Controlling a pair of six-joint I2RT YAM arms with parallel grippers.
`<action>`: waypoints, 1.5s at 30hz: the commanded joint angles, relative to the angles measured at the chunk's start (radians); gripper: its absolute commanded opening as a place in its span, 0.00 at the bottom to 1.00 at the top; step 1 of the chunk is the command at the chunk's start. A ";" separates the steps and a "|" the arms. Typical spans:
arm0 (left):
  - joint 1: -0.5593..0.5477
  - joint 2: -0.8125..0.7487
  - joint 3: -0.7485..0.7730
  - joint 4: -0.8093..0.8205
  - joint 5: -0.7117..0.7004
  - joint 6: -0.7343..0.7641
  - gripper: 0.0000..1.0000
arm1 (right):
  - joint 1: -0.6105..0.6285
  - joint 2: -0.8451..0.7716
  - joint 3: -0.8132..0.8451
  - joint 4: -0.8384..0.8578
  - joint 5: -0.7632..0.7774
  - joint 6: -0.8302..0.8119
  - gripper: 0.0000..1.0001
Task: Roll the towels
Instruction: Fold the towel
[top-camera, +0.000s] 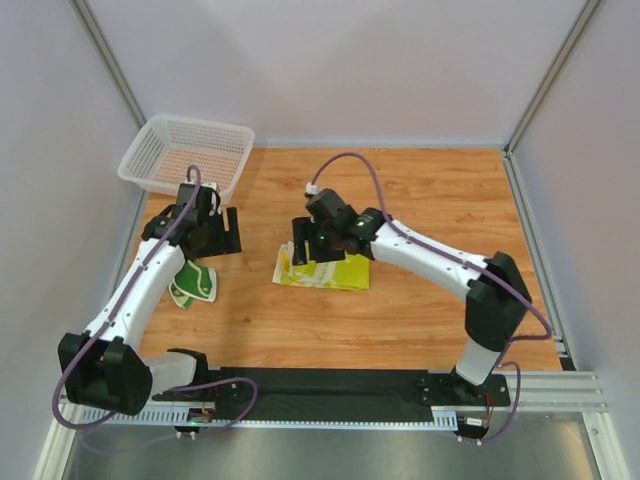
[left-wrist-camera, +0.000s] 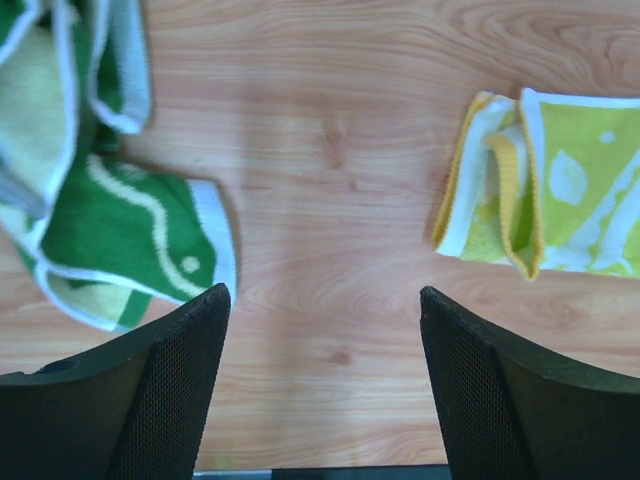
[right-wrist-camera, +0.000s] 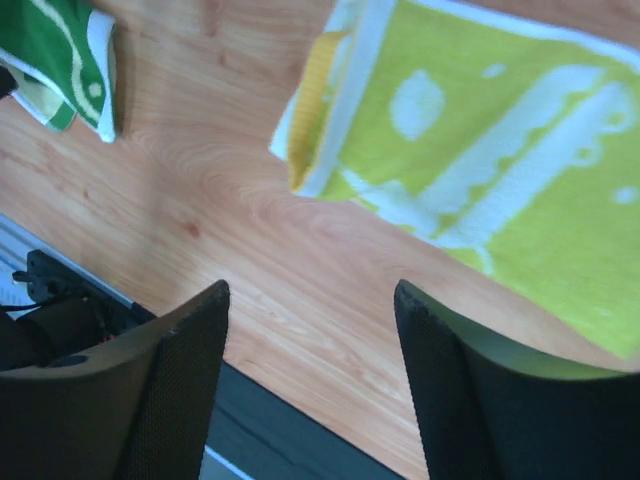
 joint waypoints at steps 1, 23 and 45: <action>0.004 0.080 0.066 0.033 0.173 0.014 0.83 | -0.099 -0.105 -0.147 0.114 -0.074 -0.003 0.61; -0.146 0.594 0.230 0.205 0.414 -0.145 0.94 | -0.384 -0.051 -0.575 0.415 -0.344 -0.012 0.16; -0.191 0.533 0.201 0.314 0.170 -0.090 0.42 | -0.387 -0.007 -0.668 0.469 -0.370 -0.033 0.13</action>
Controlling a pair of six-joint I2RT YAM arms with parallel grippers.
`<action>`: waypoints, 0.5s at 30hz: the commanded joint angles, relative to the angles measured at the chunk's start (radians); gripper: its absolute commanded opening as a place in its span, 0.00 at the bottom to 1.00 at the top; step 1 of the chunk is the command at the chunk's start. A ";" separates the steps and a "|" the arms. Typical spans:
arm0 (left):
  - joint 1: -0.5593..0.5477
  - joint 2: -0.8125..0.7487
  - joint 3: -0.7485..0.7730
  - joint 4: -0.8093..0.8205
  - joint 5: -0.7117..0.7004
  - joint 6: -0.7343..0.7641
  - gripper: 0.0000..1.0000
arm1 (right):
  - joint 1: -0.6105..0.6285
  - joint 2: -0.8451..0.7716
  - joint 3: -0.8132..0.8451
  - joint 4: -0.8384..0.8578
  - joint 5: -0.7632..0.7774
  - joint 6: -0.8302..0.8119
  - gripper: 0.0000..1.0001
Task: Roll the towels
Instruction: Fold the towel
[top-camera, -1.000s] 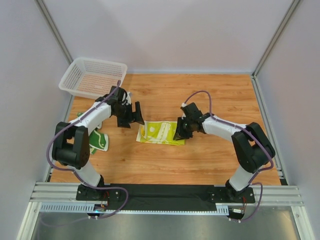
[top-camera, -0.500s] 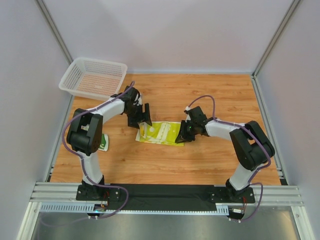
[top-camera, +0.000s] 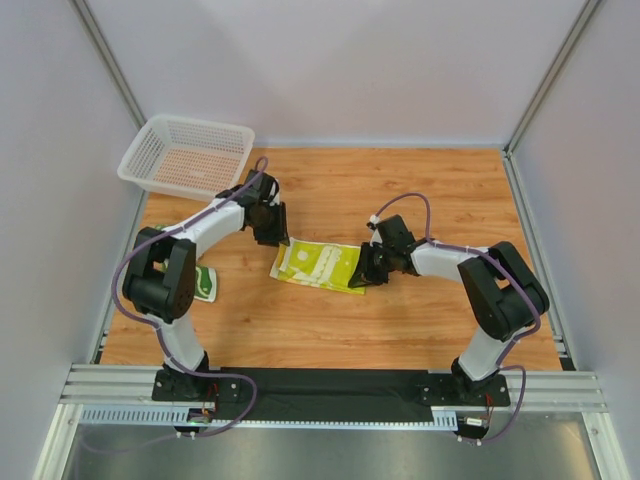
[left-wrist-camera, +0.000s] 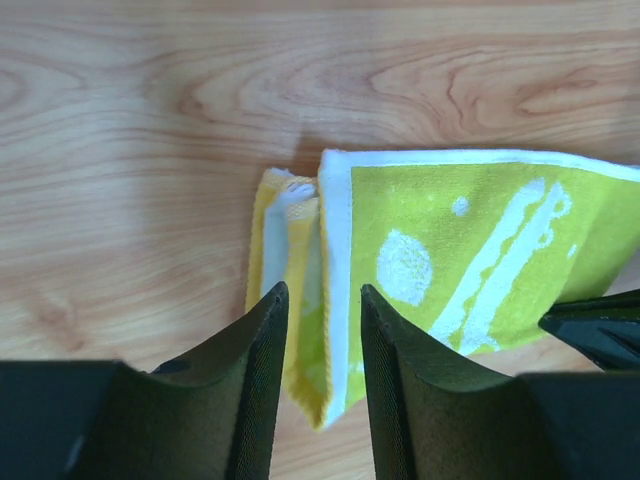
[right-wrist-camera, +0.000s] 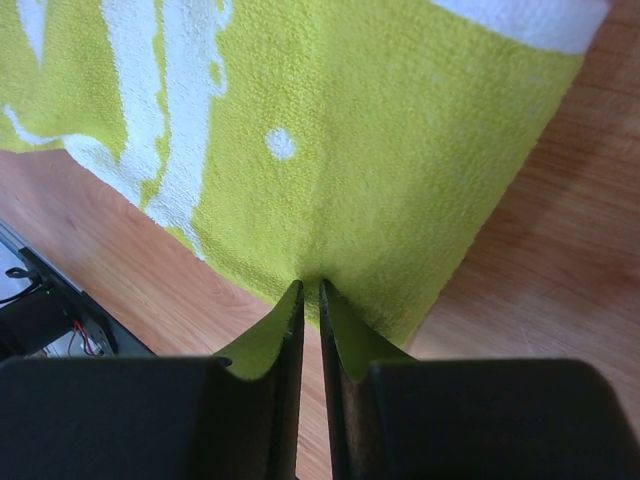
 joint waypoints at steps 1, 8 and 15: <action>-0.004 -0.123 -0.032 0.062 -0.101 0.058 0.42 | 0.001 0.042 -0.027 -0.022 0.043 -0.040 0.13; -0.006 -0.188 -0.085 0.084 -0.196 0.086 0.45 | -0.001 0.039 -0.016 -0.057 0.060 -0.058 0.13; -0.084 -0.201 -0.078 0.114 -0.147 0.098 0.50 | 0.001 -0.016 0.022 -0.108 0.060 -0.071 0.13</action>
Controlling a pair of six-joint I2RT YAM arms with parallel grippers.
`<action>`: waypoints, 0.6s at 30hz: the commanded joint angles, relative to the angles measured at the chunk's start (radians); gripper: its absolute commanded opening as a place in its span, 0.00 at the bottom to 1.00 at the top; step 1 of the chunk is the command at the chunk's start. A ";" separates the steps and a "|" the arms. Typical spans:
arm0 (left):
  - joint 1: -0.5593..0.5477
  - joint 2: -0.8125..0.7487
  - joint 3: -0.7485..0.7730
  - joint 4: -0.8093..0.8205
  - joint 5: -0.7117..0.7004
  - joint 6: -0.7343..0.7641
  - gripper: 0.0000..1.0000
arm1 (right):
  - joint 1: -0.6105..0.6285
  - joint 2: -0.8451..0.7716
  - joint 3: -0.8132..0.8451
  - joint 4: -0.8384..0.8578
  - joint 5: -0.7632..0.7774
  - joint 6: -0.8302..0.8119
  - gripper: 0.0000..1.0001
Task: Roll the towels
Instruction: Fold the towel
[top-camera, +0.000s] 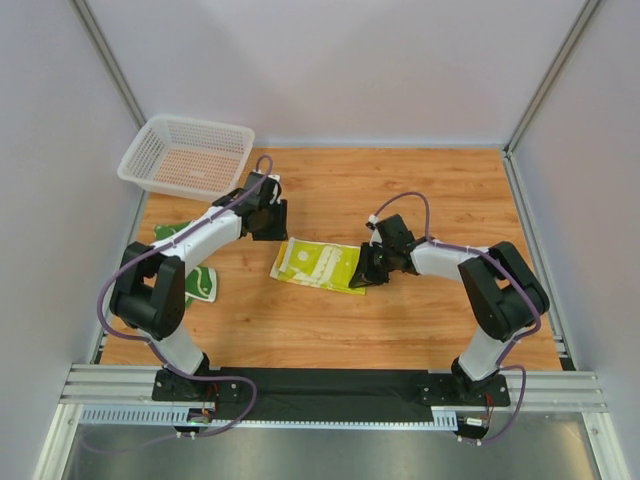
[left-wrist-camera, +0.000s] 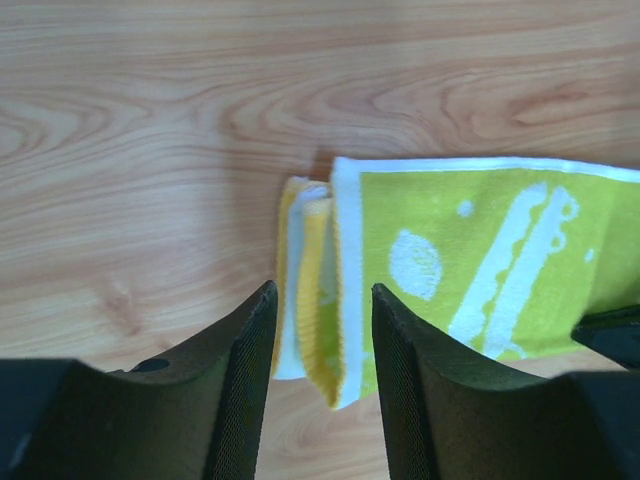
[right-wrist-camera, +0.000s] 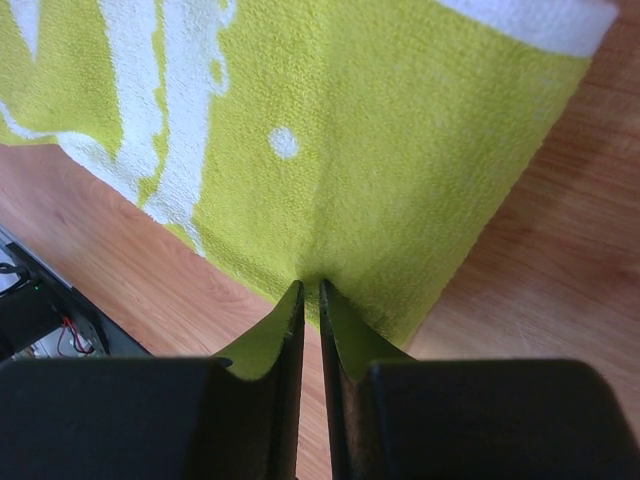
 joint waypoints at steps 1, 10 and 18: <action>-0.064 -0.045 0.005 0.063 0.042 0.033 0.50 | 0.002 -0.024 0.020 -0.100 0.065 -0.051 0.13; -0.124 -0.084 -0.097 0.098 0.059 -0.097 0.46 | 0.002 -0.118 0.135 -0.250 0.016 -0.103 0.14; -0.148 -0.096 -0.209 0.149 0.069 -0.129 0.45 | -0.001 -0.037 0.132 -0.169 -0.105 -0.082 0.13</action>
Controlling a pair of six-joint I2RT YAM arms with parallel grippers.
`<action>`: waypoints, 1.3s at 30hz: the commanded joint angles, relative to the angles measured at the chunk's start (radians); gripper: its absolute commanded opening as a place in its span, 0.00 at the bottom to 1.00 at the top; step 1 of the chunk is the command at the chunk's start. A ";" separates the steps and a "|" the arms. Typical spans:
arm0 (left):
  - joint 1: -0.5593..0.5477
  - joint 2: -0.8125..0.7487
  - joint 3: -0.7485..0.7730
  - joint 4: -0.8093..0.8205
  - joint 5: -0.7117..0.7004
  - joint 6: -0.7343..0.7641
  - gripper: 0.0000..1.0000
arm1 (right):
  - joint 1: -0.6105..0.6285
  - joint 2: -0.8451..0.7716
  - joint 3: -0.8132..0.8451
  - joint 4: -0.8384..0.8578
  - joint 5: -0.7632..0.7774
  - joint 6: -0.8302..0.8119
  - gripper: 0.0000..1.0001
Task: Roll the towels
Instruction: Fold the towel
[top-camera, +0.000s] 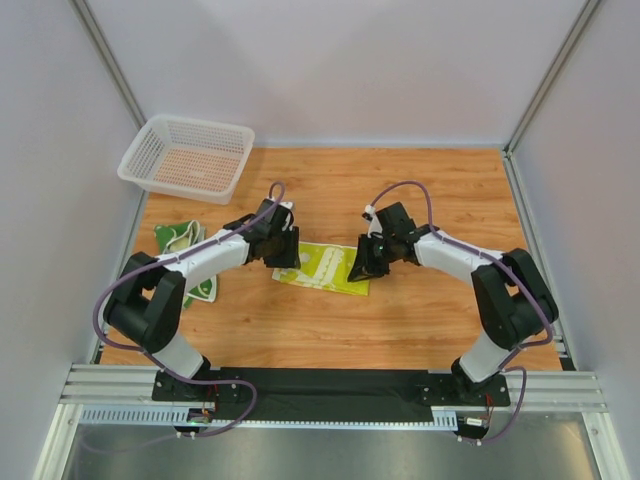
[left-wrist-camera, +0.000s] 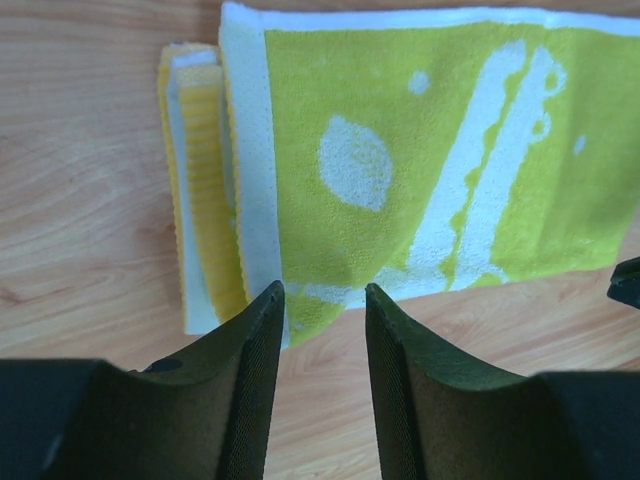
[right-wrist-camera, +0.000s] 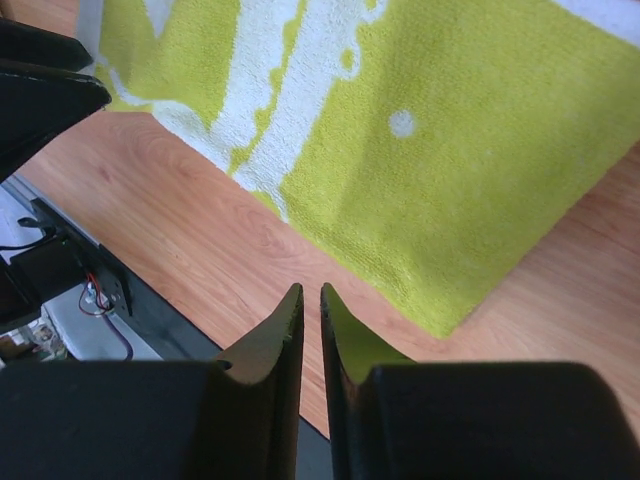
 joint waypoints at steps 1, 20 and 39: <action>-0.008 -0.015 -0.028 0.059 -0.002 -0.029 0.45 | -0.004 0.060 0.008 0.055 -0.078 -0.002 0.13; 0.007 0.080 -0.105 0.090 -0.159 -0.009 0.43 | -0.100 0.122 -0.159 0.111 -0.107 -0.003 0.10; 0.002 -0.088 0.013 -0.102 -0.254 0.060 0.62 | -0.096 -0.082 -0.044 -0.006 -0.196 0.009 0.14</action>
